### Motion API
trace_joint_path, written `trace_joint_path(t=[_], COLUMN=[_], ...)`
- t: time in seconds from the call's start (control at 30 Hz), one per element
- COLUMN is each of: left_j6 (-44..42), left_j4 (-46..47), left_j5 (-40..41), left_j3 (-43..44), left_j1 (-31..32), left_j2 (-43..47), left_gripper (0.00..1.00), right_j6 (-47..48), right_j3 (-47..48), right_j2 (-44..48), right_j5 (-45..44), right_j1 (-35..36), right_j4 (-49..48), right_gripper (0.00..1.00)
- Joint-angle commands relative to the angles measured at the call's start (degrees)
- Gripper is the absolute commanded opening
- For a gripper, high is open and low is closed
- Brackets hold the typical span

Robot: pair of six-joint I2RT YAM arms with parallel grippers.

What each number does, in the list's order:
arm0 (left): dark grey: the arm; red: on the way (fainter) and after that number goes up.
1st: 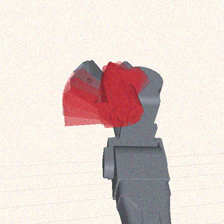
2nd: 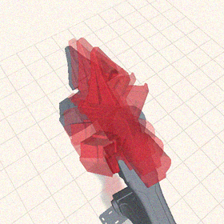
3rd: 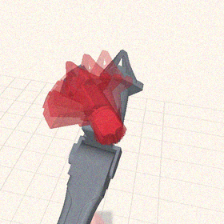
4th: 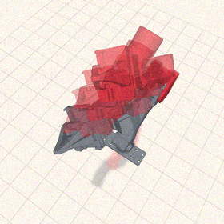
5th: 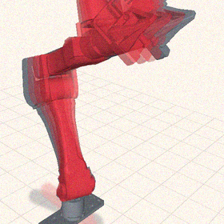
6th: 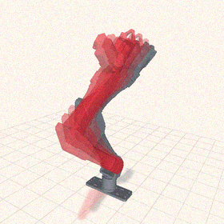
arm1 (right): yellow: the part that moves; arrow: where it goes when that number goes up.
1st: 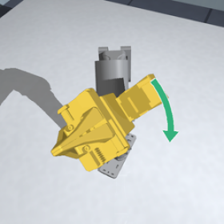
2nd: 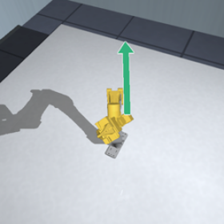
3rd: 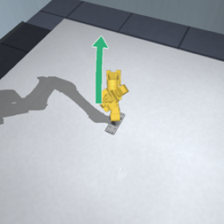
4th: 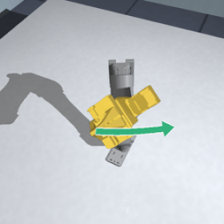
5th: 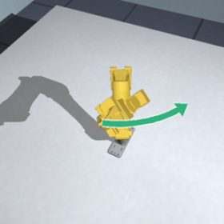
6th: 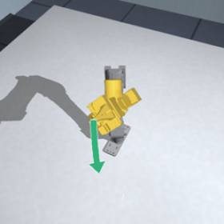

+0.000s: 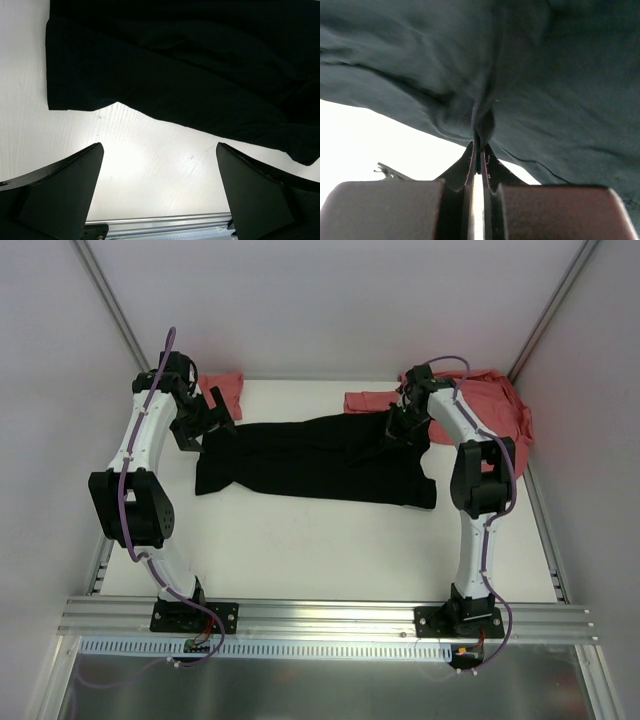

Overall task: Fold and stack the t-shirts
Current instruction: Fold the other side of the tshirt into a rectangle

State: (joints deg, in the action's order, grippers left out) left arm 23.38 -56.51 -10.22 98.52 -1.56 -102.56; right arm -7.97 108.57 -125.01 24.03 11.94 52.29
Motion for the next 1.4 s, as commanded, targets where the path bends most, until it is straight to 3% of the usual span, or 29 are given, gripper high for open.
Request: trace_joint_path(t=[0.0, 0.13, 0.3, 0.37, 0.4, 0.43, 0.47, 0.63, 0.87, 0.97, 1.13, 1.17, 1.2, 1.37], left_j6=[-0.44, -0.35, 0.00, 0.00, 0.09, 0.18, 0.27, 0.35, -0.61, -1.66, -6.14, -8.76, -10.79, -23.46], left_j4=[-0.35, -0.35, -1.49, -1.93, -2.28, -2.55, -2.73, -2.73, 1.74, 6.83, 19.23, 20.20, 20.47, 12.75], left_j5=[-1.82, -2.35, -2.09, -1.91, -1.82, -1.56, -1.47, -0.94, -1.38, -4.54, -20.34, -20.28, -19.58, 2.46], left_j3=[0.45, -0.26, -0.96, -1.49, -1.75, -2.10, -2.37, -4.30, -5.44, -8.51, -15.72, -15.55, -13.99, -2.56], left_j1=[-0.11, 0.07, -0.02, 0.24, 0.24, 0.24, 0.24, 0.33, 1.30, 3.14, 3.14, 3.32, 3.84, 6.22], left_j2=[2.28, 2.72, 3.68, 4.39, 4.74, 5.09, 5.35, 6.23, 6.94, 8.08, 6.86, 5.89, 3.53, -7.98], left_gripper=[0.99, 0.99, 0.99, 0.99, 0.99, 0.99, 0.99, 0.99, 0.99, 0.99, 0.99, 0.99, 0.99, 0.99], right_j6=[-1.70, -3.63, -6.27, -7.32, -7.67, -8.03, -8.90, -10.75, -7.77, -3.64, -0.12, 0.32, 0.49, 2.86], right_j3=[9.86, 20.34, 23.26, 21.95, 21.25, 20.02, 19.14, 15.70, 13.51, 12.98, 9.04, 7.02, 2.56, -6.53], right_j2=[-1.81, -8.13, -12.89, -14.12, -14.38, -14.64, -14.47, -12.37, -4.30, 1.15, 6.70, 7.75, 10.11, 13.74], right_j5=[-0.56, 0.40, 2.95, 4.00, 5.92, 6.55, 7.86, 10.86, 7.81, 4.11, 2.78, 3.04, 2.78, -1.78], right_j1=[0.36, 0.27, 0.18, 0.10, 0.10, 0.10, 0.10, -0.25, -2.10, -3.06, -3.16, -2.89, -2.63, 0.00], right_j4=[2.63, 5.10, 2.47, 0.98, -1.29, -2.27, -4.81, -10.36, -6.61, -2.30, 3.25, 3.25, 2.82, 4.82], right_gripper=[0.01, 0.01, 0.01, 0.30, 0.75, 0.90, 0.99, 1.00, 0.99, 0.99, 0.99, 1.00, 0.99, 0.99])
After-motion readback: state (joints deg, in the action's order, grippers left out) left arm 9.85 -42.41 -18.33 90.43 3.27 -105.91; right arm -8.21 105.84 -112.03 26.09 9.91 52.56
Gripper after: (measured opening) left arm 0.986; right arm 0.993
